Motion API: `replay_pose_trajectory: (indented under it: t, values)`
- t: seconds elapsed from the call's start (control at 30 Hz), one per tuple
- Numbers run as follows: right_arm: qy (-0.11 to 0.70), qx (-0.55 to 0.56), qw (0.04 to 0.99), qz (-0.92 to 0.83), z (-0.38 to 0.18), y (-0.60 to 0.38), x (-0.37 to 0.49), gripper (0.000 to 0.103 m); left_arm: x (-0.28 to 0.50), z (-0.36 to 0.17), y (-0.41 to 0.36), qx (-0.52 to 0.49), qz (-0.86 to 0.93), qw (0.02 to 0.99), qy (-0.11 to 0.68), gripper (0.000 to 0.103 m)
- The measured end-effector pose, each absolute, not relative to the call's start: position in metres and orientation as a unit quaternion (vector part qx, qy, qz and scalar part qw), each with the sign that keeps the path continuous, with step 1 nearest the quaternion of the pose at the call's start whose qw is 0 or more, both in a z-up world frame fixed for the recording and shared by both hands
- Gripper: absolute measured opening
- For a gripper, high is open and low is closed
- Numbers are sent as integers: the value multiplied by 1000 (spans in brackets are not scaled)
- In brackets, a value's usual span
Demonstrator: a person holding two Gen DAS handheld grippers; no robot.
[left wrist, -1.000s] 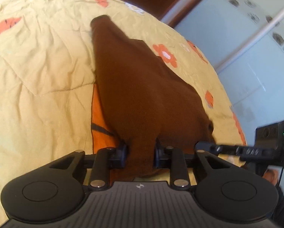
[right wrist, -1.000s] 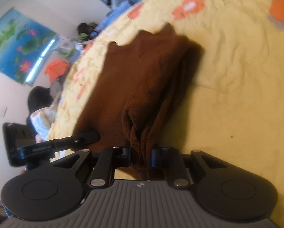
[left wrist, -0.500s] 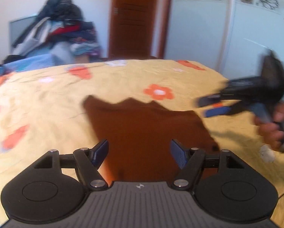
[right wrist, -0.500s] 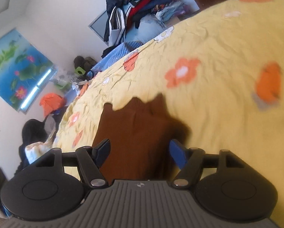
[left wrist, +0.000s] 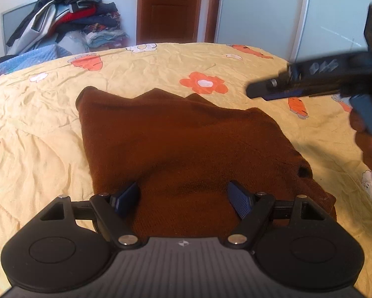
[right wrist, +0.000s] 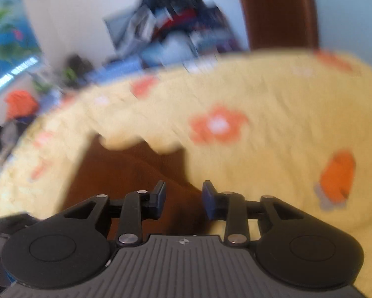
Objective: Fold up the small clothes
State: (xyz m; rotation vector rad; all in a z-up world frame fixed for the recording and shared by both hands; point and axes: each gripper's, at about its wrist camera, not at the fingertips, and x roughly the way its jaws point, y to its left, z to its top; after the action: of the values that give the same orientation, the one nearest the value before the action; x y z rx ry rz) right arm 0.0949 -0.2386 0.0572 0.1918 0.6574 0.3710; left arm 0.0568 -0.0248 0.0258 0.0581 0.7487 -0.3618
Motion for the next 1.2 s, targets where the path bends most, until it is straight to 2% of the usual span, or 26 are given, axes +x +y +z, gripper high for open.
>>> replay_pose_trajectory:
  t: [0.03, 0.07, 0.2, 0.27, 0.33, 0.43, 0.6, 0.83, 0.93, 0.97, 1.0, 1.03, 1.13, 1.2]
  values:
    - [321, 94, 921, 202, 62, -231, 92, 52, 56, 26, -26, 30, -175, 914, 364, 80]
    - [329, 87, 914, 223, 64, -221, 93, 55, 56, 26, -26, 31, -174, 914, 365, 80]
    - [395, 24, 890, 229, 37, -188, 116, 54, 57, 26, -24, 26, -176, 915, 363, 80]
    - [374, 20, 897, 233, 16, -197, 127, 54, 56, 25, -23, 24, -176, 916, 360, 80]
    - [389, 58, 889, 234, 19, -205, 135, 54, 55, 24, -23, 25, -176, 917, 358, 80]
    - [412, 22, 883, 223, 37, -192, 140, 55, 54, 24, -22, 25, -178, 917, 356, 81]
    - [373, 56, 893, 245, 70, -187, 157, 63, 52, 23, -22, 27, -180, 918, 353, 81]
    - [406, -7, 875, 263, 61, -144, 213, 63, 49, 22, -22, 31, -181, 919, 348, 81]
    - [437, -65, 867, 231, 38, -128, 228, 65, 48, 22, -22, 31, -183, 920, 346, 81]
    - [447, -67, 862, 228, 28, -128, 229, 61, 48, 22, -21, 31, -184, 920, 346, 81]
    - [443, -49, 862, 241, 25, -132, 228, 53, 48, 23, -21, 31, -185, 920, 345, 81]
    - [444, -31, 857, 261, 26, -135, 226, 32, 48, 23, -21, 31, -185, 920, 344, 81]
    - [427, -38, 860, 276, 36, -141, 217, 21, 47, 22, -23, 38, -187, 921, 340, 82]
    - [434, -27, 860, 268, 36, -153, 222, 20, 46, 21, -24, 41, -186, 922, 338, 83]
